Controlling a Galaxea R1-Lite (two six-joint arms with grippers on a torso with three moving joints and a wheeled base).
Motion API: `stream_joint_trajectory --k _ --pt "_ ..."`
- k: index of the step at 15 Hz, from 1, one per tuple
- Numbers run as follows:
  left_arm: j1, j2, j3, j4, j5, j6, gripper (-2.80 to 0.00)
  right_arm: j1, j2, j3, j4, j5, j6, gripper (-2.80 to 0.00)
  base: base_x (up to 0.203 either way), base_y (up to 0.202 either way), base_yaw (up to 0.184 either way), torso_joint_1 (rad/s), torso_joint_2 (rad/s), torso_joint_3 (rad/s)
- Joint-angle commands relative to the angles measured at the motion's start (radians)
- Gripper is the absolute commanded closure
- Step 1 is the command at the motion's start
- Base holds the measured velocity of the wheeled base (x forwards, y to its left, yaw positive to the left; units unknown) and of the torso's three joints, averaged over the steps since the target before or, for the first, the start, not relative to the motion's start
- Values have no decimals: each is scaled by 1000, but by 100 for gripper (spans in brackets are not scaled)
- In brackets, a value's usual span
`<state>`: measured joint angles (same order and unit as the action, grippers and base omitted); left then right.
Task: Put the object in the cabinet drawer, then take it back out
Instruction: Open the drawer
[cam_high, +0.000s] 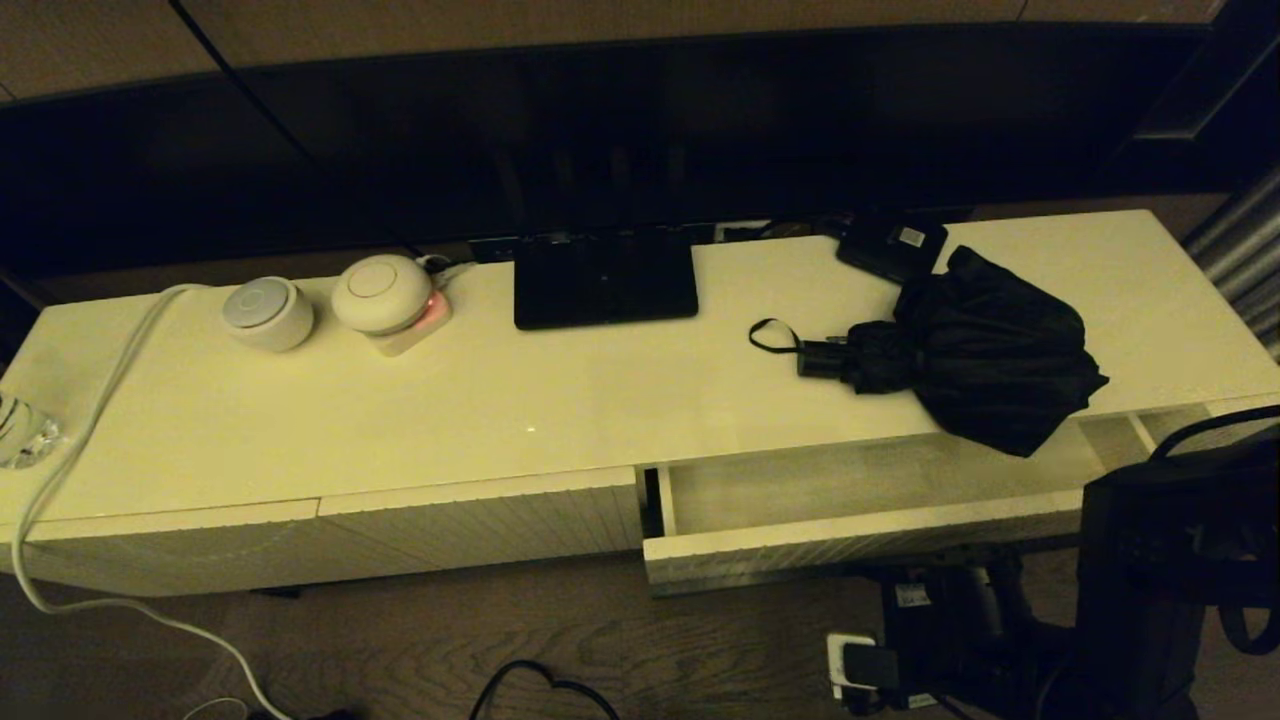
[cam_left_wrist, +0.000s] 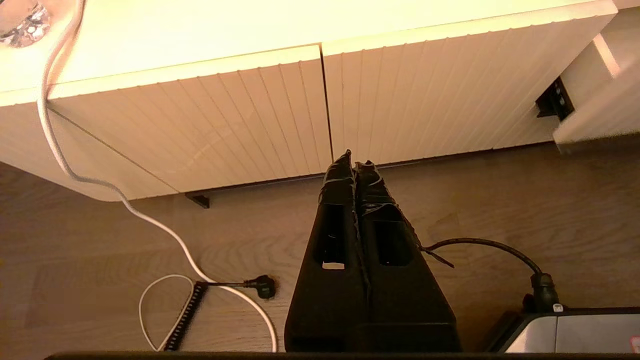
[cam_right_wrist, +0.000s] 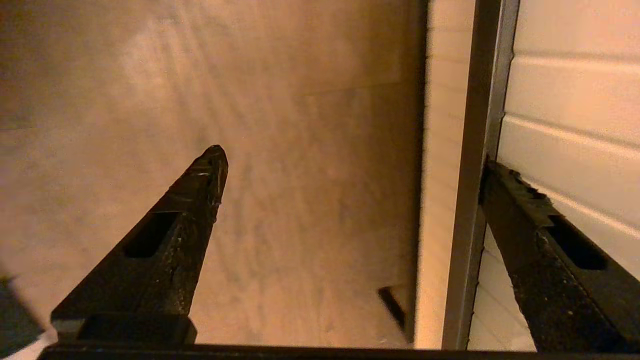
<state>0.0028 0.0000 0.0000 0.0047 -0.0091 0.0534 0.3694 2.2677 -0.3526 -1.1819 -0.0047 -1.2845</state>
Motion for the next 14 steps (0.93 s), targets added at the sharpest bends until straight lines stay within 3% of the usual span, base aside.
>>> stream_joint_trajectory --k 1,8,9,14 --pt "0 0 3 0 0 0 0 17 -8 50 -12 0 1 -280 0 0 0 0 0 0" --pt "0 0 3 0 0 0 0 36 -58 109 -22 0 8 -280 0 0 0 0 0 0" --pt "0 0 3 0 0 0 0 36 -61 107 -22 0 8 0 0 0 0 0 0 0" --pt "0 0 3 0 0 0 0 36 -160 140 -16 -1 9 0 0 0 0 0 0 0"
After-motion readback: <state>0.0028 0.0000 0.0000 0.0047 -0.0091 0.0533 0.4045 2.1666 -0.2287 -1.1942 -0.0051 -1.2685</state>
